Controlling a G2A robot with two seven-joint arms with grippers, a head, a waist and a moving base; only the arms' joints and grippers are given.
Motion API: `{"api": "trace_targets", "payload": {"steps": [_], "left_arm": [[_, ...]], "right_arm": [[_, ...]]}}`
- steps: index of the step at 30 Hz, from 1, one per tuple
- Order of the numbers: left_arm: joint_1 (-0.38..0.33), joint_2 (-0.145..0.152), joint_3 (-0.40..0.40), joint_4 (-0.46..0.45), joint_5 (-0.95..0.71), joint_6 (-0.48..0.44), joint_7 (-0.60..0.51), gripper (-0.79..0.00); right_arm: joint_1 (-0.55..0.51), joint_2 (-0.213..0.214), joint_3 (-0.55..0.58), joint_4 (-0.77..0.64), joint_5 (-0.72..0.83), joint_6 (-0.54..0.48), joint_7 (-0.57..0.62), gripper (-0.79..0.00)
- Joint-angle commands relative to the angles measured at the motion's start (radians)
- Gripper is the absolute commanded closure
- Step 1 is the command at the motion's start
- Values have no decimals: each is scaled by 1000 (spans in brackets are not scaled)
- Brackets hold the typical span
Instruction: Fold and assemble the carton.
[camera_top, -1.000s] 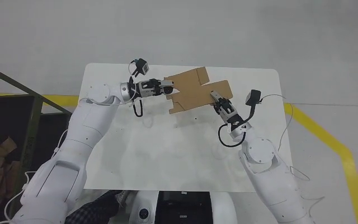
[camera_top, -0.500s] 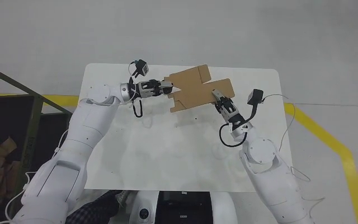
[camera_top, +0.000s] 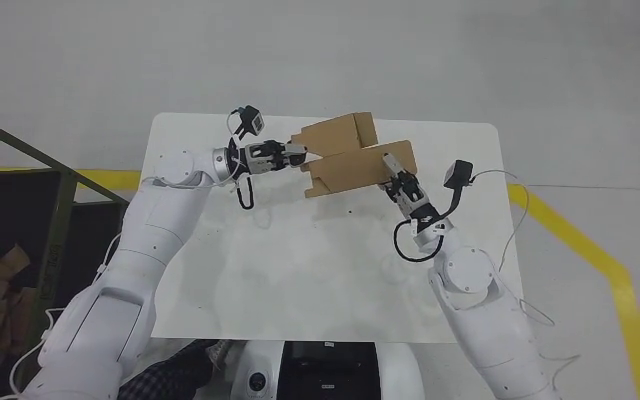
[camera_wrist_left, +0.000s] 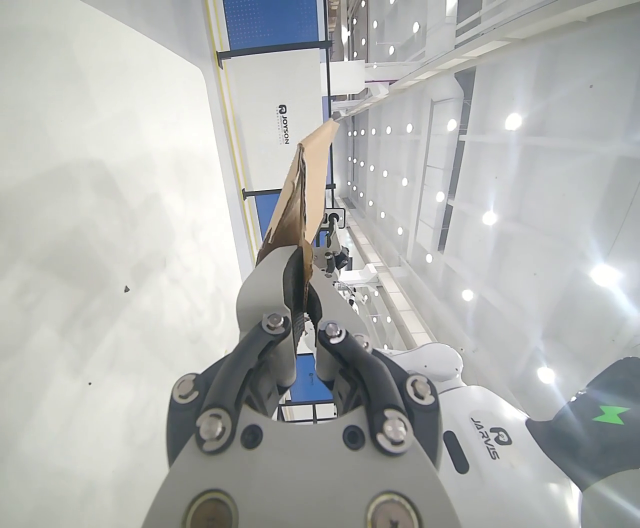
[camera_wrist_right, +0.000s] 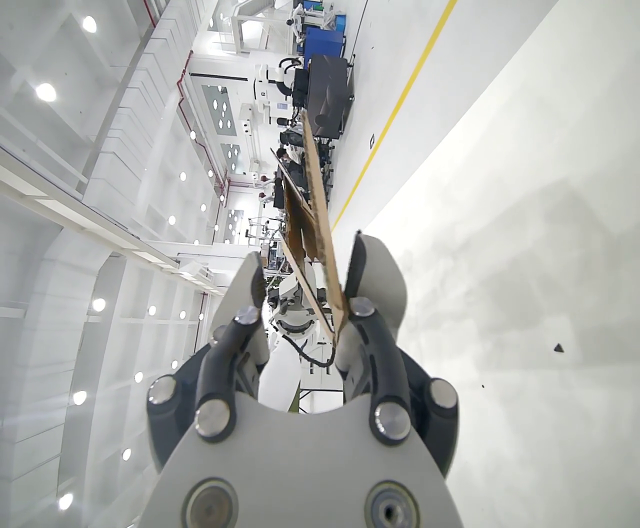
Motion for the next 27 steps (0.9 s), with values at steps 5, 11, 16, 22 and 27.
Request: {"api": "trace_targets", "payload": {"steps": [5,11,16,22,27], "left_arm": [[5,1,-9,-5,-13,2,-21,0],[7,3,-19,-2,-18,9,-35,0],[4,8,-34,-2,-19,15,-58,0],[5,11,-48,-4,-50,39,-104,0],[4,9,-48,1,-81,58,-144,0]], "right_arm": [[2,0,22,14,23,8,18,-785],[13,3,46,46,33,9,78,-785],[25,10,91,91,22,-15,113,-785],[53,17,131,109,56,-97,221,-785],[91,17,125,172,234,-165,427,-785]]}}
